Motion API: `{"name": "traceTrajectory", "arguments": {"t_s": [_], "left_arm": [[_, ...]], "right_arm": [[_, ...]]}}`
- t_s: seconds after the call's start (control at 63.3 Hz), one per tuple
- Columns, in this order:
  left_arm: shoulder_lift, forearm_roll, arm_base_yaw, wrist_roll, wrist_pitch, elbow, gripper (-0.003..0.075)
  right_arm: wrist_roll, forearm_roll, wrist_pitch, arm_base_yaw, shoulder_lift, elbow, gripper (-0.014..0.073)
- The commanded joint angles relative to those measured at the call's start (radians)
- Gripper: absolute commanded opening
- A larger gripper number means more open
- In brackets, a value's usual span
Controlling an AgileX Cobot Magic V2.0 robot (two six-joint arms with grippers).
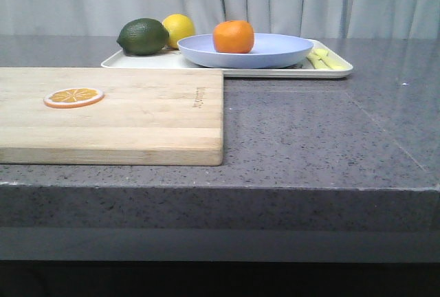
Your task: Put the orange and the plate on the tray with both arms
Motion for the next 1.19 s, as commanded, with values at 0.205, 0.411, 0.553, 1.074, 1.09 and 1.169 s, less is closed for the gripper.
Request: {"name": "traceTrajectory", "arguments": {"t_s": [0.205,0.411,0.553,1.074,1.09,1.169], "left_arm": [[-0.017,-0.008,-0.005,-0.011,-0.073,0.026,-0.0020],[-0.017,-0.008,-0.005,-0.011,-0.073,0.026,-0.0020],[-0.017,-0.008,-0.005,-0.011,-0.073,0.026,-0.0020],[-0.017,-0.008,-0.005,-0.011,-0.073,0.026,-0.0020],[-0.017,-0.008,-0.005,-0.011,-0.073,0.026,-0.0020],[-0.017,-0.008,-0.005,-0.011,-0.073,0.026,-0.0020]], "right_arm": [[0.148,-0.089,-0.090,-0.027,-0.019,-0.024,-0.0117],[0.147,-0.089,-0.085,-0.027,-0.019,-0.024,-0.0117],[0.147,-0.089,-0.085,-0.027,-0.019,-0.024,-0.0117],[0.147,-0.089,-0.085,-0.027,-0.018,-0.024,-0.0117],[0.147,-0.089,-0.085,-0.027,-0.018,-0.024,-0.0117],[0.147,-0.089,-0.085,-0.027,-0.018,-0.024,-0.0117]]}}
